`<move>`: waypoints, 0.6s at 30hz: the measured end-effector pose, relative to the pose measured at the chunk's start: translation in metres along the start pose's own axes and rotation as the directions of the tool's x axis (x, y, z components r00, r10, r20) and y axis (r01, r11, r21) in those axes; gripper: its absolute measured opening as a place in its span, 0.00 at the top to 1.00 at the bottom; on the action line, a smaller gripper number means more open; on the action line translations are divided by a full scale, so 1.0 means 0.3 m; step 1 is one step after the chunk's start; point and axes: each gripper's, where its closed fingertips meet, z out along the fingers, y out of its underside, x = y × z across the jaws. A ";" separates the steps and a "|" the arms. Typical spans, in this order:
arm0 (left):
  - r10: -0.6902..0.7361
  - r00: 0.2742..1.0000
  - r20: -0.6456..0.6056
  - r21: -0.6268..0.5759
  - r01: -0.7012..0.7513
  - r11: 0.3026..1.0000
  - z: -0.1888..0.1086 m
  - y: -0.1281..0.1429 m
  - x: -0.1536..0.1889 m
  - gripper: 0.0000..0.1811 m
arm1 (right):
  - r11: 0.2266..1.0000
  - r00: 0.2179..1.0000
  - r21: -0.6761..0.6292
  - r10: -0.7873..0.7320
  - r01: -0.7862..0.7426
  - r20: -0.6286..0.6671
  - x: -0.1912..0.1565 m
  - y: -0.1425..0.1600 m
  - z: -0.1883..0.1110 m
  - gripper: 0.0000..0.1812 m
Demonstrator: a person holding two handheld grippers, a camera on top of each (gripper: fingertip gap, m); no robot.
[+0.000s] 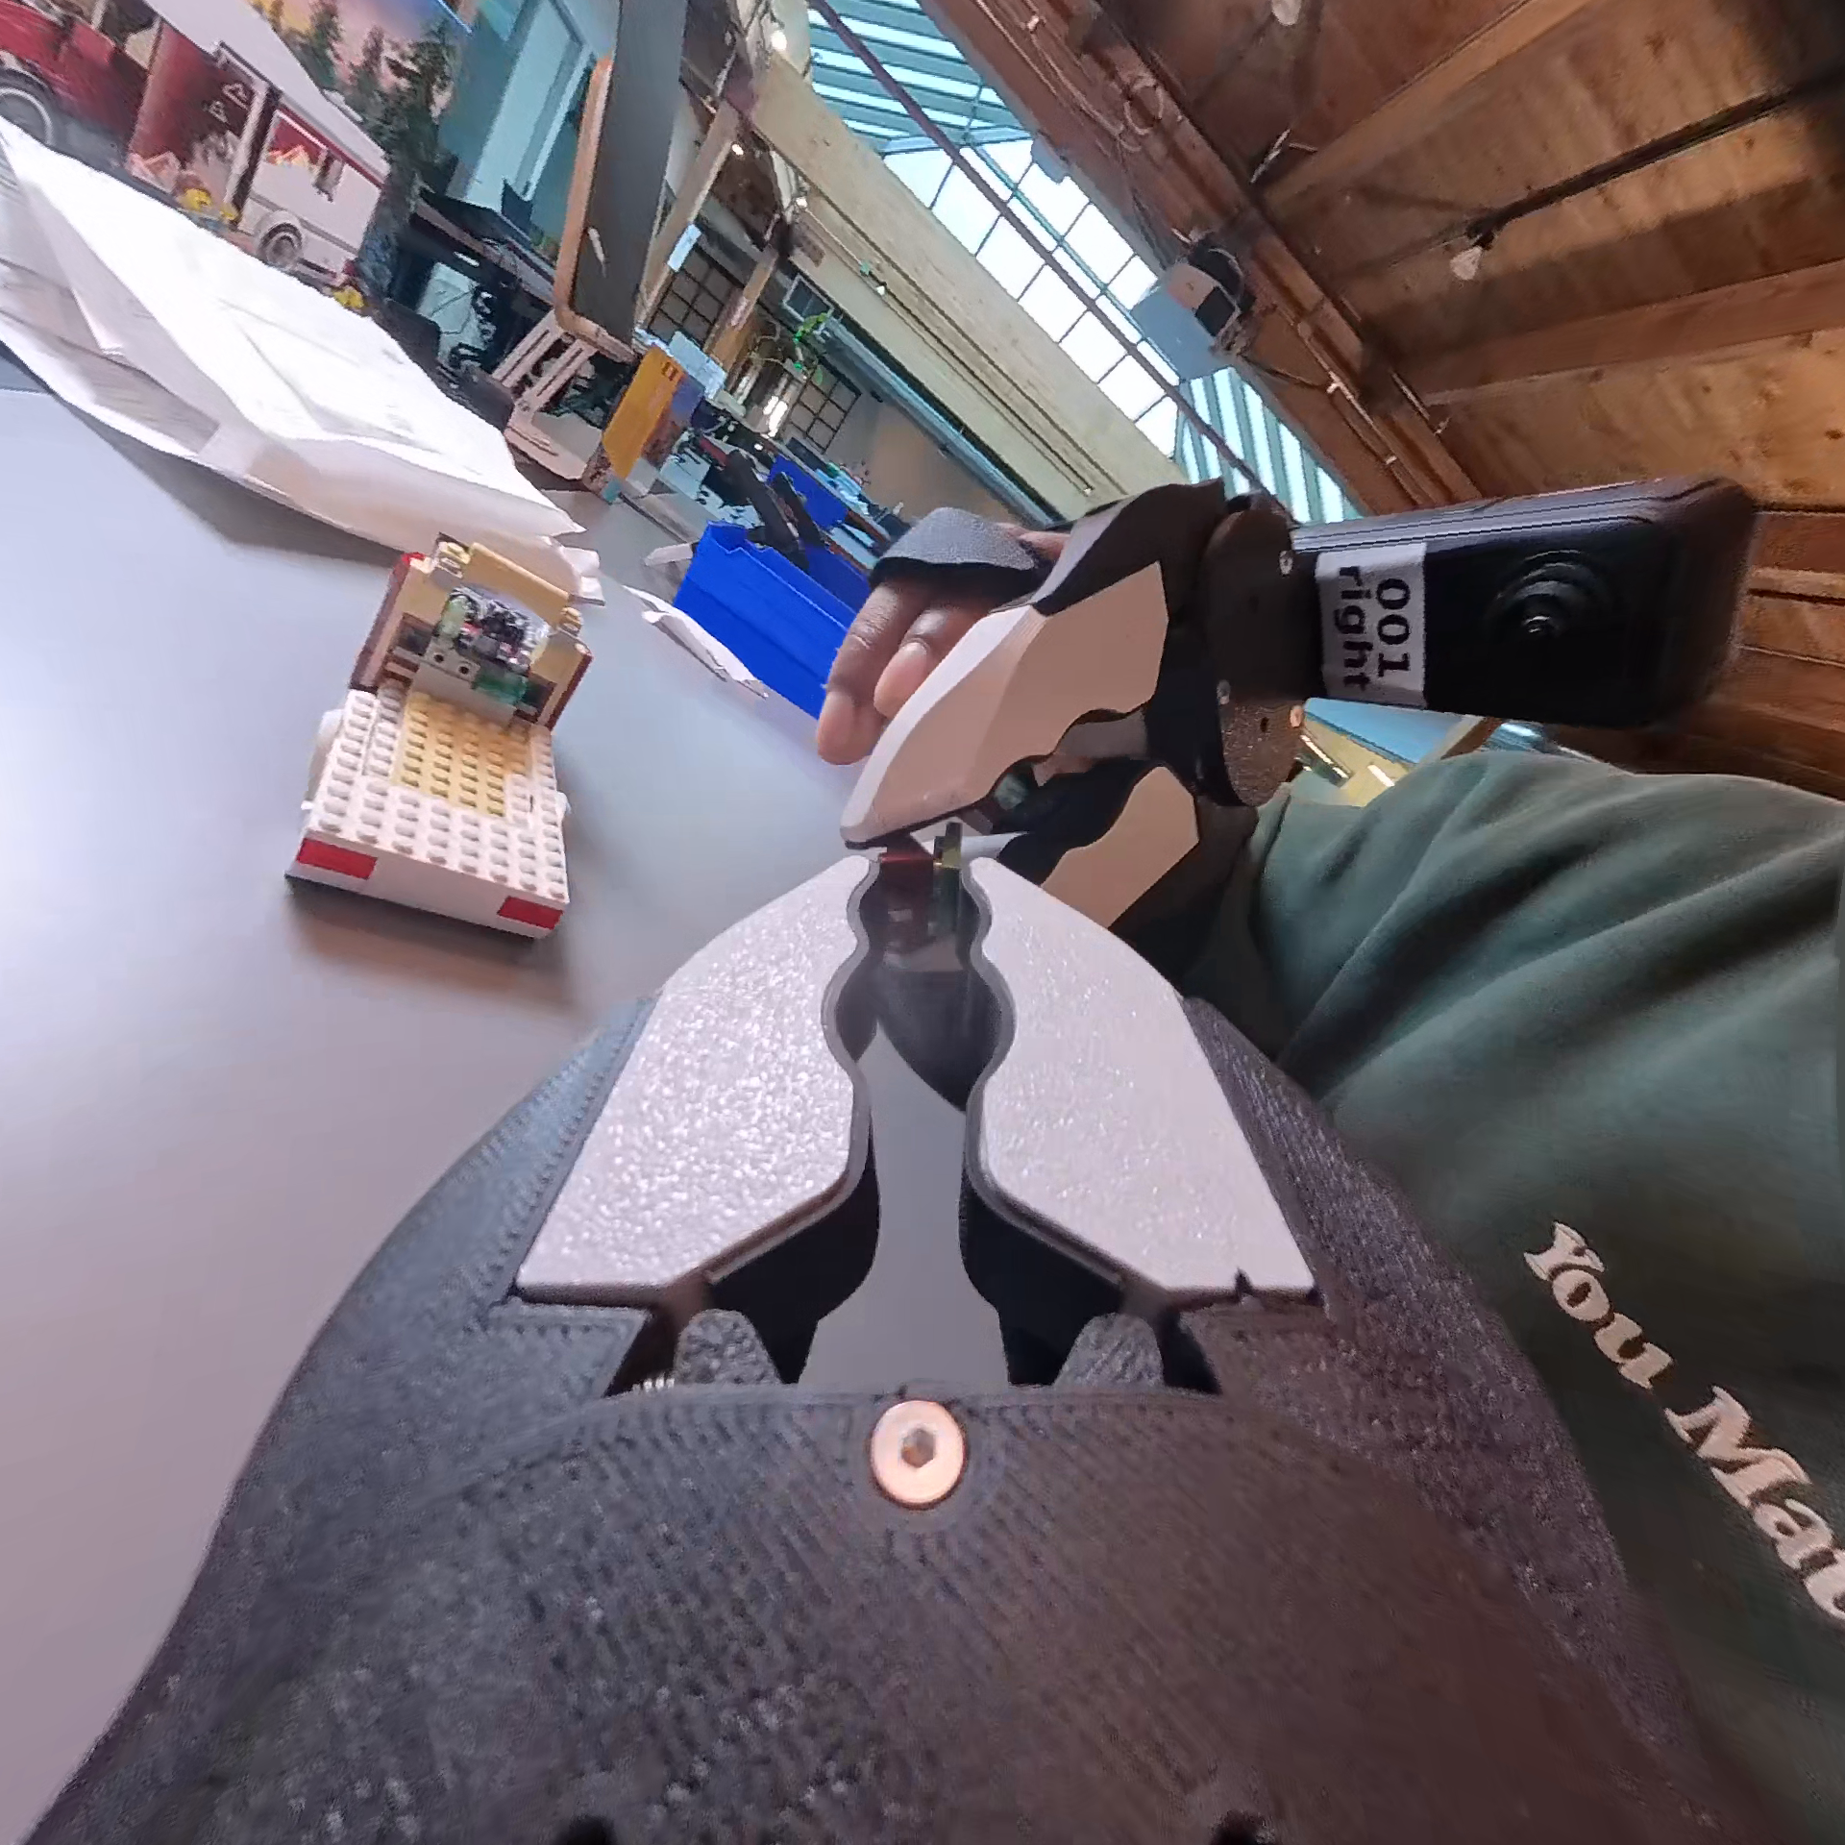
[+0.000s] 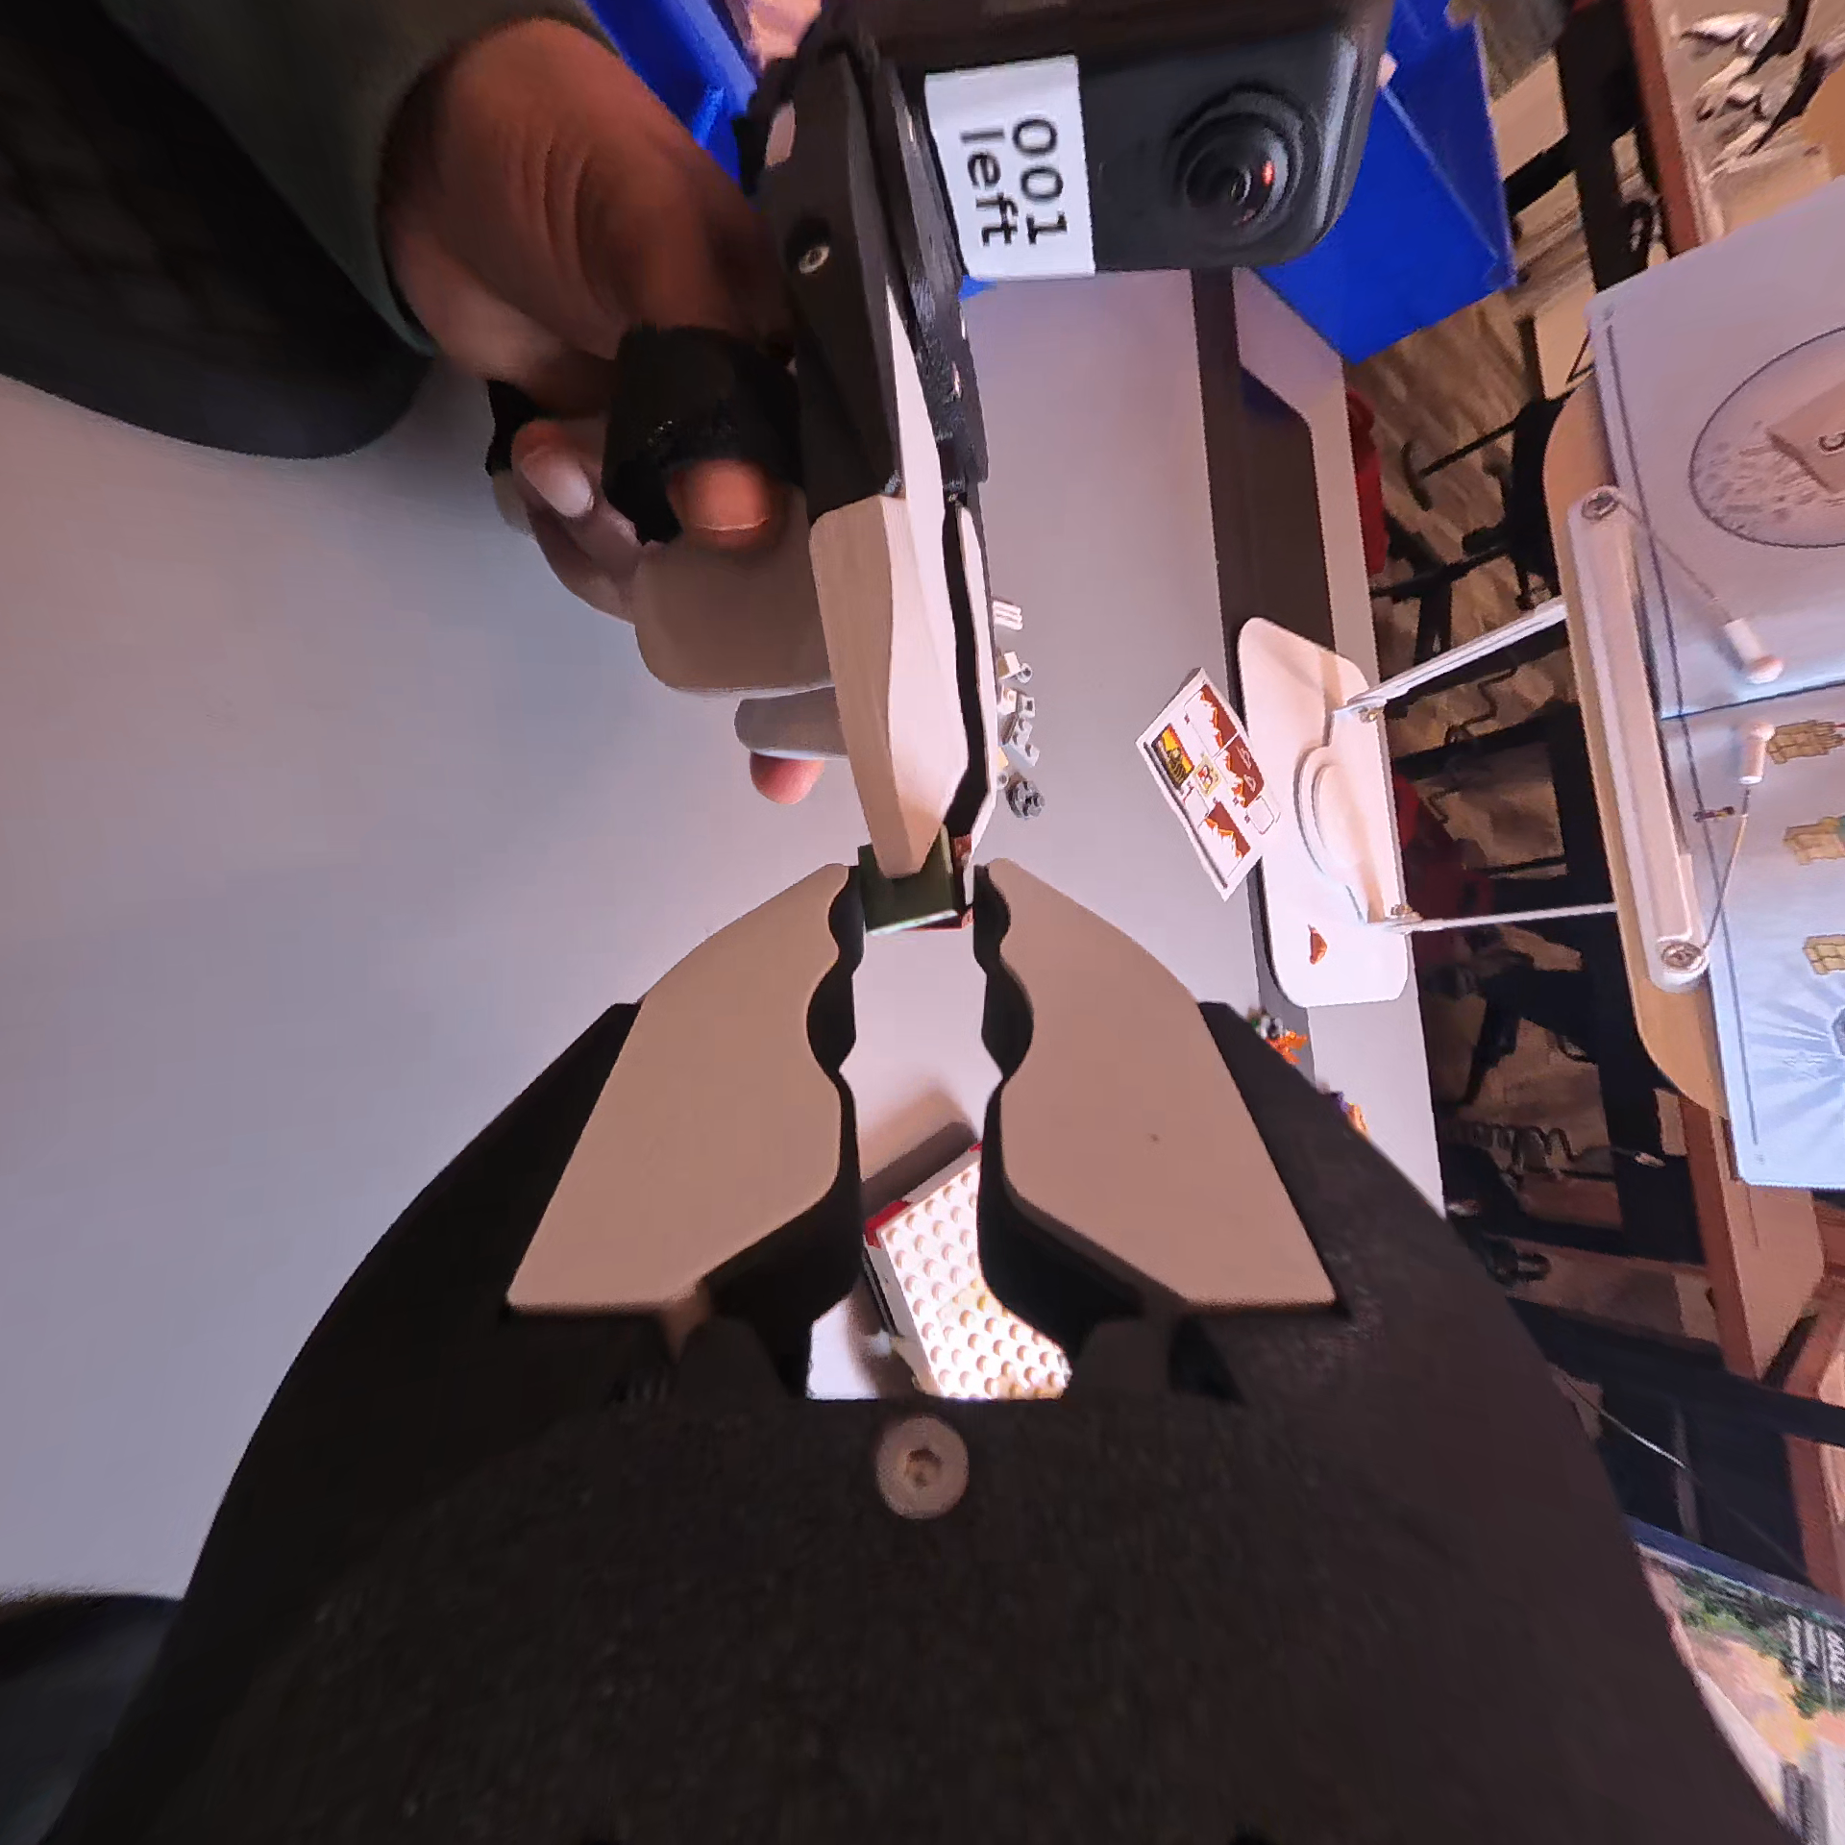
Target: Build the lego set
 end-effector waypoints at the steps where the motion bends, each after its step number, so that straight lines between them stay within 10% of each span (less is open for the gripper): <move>1: -0.003 1.000 -0.021 0.001 0.003 1.000 0.001 -0.001 0.008 0.92 | 1.000 1.000 0.018 -0.001 0.001 -0.007 0.000 -0.005 -0.004 0.89; 10: 0.233 0.970 -0.071 0.011 -0.233 0.972 -0.009 -0.018 0.083 0.94 | 0.963 0.985 0.208 0.161 -0.169 0.057 0.003 -0.052 -0.052 0.84; 18: 0.453 0.888 -0.075 -0.020 -0.456 0.890 -0.002 0.010 0.124 0.94 | 0.640 0.761 0.420 0.473 -0.643 0.444 -0.044 -0.088 -0.112 0.91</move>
